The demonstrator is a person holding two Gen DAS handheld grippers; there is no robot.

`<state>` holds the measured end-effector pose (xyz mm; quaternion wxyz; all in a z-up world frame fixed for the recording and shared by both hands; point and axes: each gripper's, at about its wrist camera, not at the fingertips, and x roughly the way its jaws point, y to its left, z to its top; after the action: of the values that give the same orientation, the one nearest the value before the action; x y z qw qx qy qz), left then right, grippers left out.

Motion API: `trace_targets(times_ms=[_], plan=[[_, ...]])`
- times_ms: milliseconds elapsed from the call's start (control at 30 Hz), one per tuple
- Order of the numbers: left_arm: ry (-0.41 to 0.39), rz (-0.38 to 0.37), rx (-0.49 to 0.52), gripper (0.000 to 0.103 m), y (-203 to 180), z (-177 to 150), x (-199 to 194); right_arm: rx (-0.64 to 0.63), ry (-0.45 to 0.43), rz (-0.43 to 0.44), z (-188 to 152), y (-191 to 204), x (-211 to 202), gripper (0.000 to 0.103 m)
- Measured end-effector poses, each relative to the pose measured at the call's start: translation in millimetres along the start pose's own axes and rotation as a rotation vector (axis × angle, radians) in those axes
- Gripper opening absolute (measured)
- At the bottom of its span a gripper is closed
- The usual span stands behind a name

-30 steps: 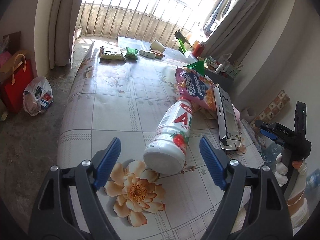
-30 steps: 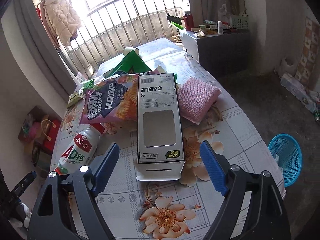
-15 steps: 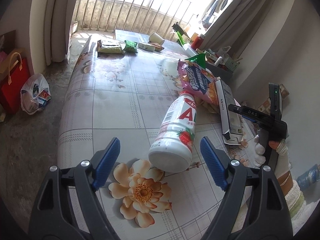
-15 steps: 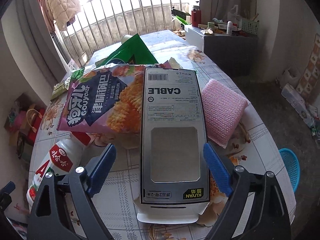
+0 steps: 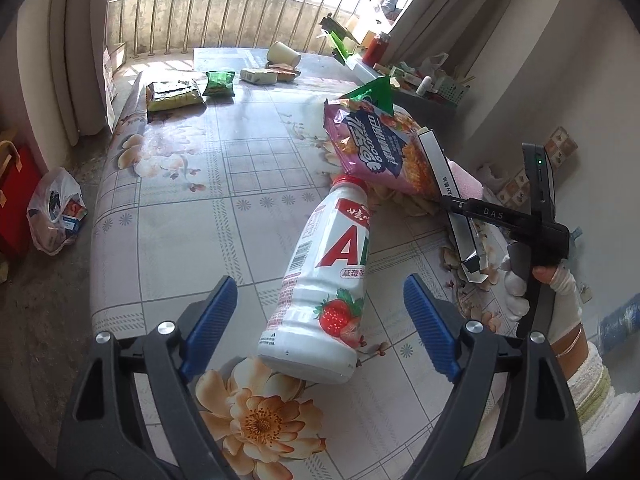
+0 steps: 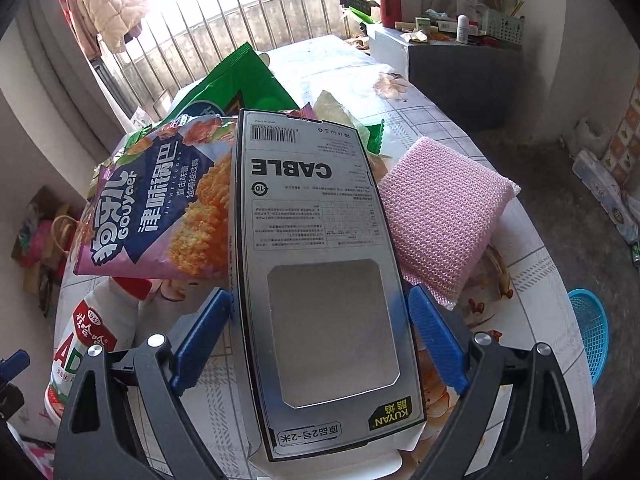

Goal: Collect trash
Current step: 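Grasp the white AD milk bottle with the left tool while the right tool grasps the CABLE box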

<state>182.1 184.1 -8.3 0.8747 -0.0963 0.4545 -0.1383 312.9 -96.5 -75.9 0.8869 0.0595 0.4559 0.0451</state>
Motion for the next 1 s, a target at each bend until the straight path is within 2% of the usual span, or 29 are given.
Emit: trace_targets(times_ms=[167, 300, 433, 467, 567, 800, 1000], plan=[[0.102, 0.020, 0.111, 0.083, -23, 22, 37, -0.050, 0.029, -0.006, 2, 3, 5, 0.089], [0.204, 0.083, 0.166, 0.083, -31, 29, 71, -0.049, 0.036, 0.028, 2, -1, 5, 0.089], [0.272, 0.151, 0.183, 0.083, -31, 27, 92, -0.050, 0.048, 0.069, 3, -6, 7, 0.089], [0.282, 0.156, 0.173, 0.079, -29, 26, 95, -0.048, 0.050, 0.080, 3, -7, 7, 0.089], [0.288, 0.131, 0.121, 0.066, -23, 23, 95, -0.037, 0.051, 0.110, 1, -11, 4, 0.088], [0.273, 0.158, 0.089, 0.066, -23, 4, 76, -0.028, 0.067, 0.136, -9, -18, -10, 0.087], [0.265, 0.141, 0.013, 0.066, -25, -33, 45, -0.049, 0.085, 0.112, -41, -26, -38, 0.087]])
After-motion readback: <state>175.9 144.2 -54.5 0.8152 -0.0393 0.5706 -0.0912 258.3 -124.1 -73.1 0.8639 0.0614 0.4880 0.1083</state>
